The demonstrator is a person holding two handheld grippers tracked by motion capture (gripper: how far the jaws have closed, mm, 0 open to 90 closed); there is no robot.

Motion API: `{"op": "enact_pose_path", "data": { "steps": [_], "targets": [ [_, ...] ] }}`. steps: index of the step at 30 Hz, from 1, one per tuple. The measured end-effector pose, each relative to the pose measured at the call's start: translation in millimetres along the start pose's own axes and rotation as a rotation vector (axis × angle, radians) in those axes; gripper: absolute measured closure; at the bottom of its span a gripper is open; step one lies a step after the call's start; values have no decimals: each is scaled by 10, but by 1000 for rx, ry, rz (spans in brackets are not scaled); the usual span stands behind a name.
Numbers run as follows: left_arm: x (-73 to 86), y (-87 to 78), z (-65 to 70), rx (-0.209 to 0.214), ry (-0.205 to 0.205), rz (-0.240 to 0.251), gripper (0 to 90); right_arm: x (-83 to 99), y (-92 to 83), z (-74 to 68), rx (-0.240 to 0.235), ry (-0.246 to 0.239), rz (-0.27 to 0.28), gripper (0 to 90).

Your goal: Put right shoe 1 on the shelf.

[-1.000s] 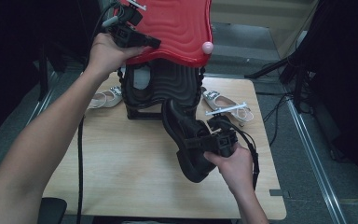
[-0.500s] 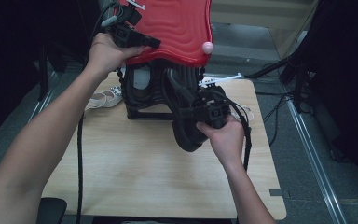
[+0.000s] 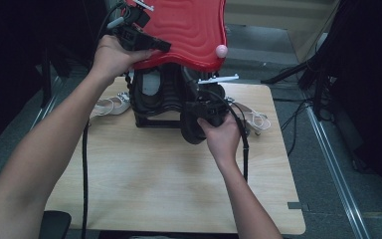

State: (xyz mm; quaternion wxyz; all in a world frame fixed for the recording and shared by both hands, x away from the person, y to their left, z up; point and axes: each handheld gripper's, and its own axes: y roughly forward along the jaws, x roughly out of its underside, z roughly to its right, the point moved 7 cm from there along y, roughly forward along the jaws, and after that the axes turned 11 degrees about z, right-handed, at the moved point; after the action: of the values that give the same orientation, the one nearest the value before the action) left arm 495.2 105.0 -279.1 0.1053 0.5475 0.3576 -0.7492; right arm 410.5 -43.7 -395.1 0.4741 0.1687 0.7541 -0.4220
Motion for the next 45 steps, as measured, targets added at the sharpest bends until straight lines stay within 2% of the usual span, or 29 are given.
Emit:
{"op": "enact_pose_path", "data": {
  "steps": [4, 6, 9, 11, 16, 21, 25, 27, 36, 41, 42, 45],
  "targets": [
    [2, -3, -2, 0, 2, 1, 900, 40, 89, 37, 24, 6, 18, 872],
    [2, -4, -1, -1, 4, 0, 900, 48, 147, 46, 55, -23, 36, 872],
    [2, -4, 0, -1, 3, 0, 900, 27, 180, 42, 63, -23, 61, 872],
    [3, -5, -7, 1, 2, 0, 900, 1, 254, 45, 59, -3, 72, 872],
    [2, -5, -5, 1, 1, -1, 900, -37, 347, 28, 61, -15, 99, 870],
    [2, -11, -7, 4, 2, 1, 900, -79, 517, 36, 106, -24, 132, 868],
    [2, -11, -7, 5, -3, 1, 900, -71, 589, 64, 104, -12, 136, 868],
    [1, -9, -8, 3, 2, 2, 900, -65, 639, 59, 110, -28, 135, 860],
    [5, -11, -9, -6, 3, 0, 900, -58, 755, 1, 109, -34, 112, 796],
    [5, -9, -9, -7, 3, 2, 900, -62, 755, 14, 86, -15, 107, 750],
    [5, -9, -9, -7, 3, 2, 900, -66, 749, 17, 66, 6, 108, 719],
    [5, -7, -6, -10, 4, 6, 900, -66, 734, 1, 49, 11, 107, 702]
  ]
}}
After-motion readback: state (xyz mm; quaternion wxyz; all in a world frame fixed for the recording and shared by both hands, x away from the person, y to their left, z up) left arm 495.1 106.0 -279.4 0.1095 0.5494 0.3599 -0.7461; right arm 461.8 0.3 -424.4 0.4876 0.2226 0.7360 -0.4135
